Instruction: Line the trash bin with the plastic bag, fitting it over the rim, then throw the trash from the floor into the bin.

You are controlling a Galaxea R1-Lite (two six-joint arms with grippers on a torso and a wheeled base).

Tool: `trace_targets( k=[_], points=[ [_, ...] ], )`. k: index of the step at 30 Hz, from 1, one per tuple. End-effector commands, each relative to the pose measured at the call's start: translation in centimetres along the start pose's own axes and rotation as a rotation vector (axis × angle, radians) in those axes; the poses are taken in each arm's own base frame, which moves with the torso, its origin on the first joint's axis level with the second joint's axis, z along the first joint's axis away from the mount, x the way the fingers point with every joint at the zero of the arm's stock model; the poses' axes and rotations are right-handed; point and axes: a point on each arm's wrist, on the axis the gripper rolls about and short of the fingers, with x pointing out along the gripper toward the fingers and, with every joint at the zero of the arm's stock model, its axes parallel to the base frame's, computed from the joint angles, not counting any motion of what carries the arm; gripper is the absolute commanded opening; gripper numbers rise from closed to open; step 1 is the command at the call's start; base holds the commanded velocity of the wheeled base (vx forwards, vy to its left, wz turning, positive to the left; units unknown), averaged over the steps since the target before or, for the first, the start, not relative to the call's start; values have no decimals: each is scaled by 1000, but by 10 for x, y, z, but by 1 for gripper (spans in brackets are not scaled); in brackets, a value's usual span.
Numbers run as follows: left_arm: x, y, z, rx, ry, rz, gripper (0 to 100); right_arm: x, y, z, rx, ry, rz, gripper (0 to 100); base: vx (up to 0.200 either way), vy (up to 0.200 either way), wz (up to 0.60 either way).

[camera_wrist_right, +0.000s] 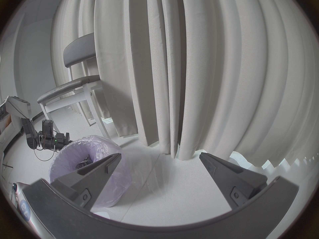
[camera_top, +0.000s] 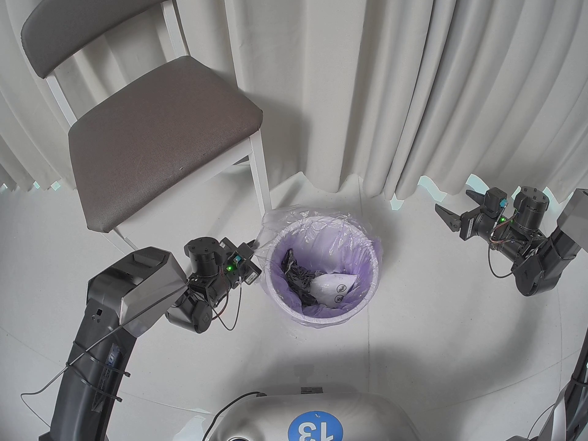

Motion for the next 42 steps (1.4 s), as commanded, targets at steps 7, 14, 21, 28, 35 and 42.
trace_targets(
  k=[7, 14, 21, 28, 35, 42],
  points=[
    [34, -13, -20, -137, 68, -62, 0, 1, -2, -2, 1, 4, -4, 100, 0, 0, 0],
    [54, -25, -33, -153, 118, -136, 0, 2, -2, -5, 1, 14, -3, 100, 0, 0, 0],
    [54, -33, -44, -180, 148, -169, 0, 4, -2, -10, 4, 24, -1, 100, 0, 0, 0],
    [56, -29, -33, -235, 94, -127, 0, 5, -2, -11, 2, 27, 1, 100, 0, 0, 0],
    [53, -13, -21, -230, 48, -72, 100, 5, 0, -12, 3, 29, 4, 100, 0, 0, 0],
    [38, 1, -20, -225, 67, -57, 100, 5, 0, -12, 3, 29, 4, 100, 0, 0, 0]
  ],
)
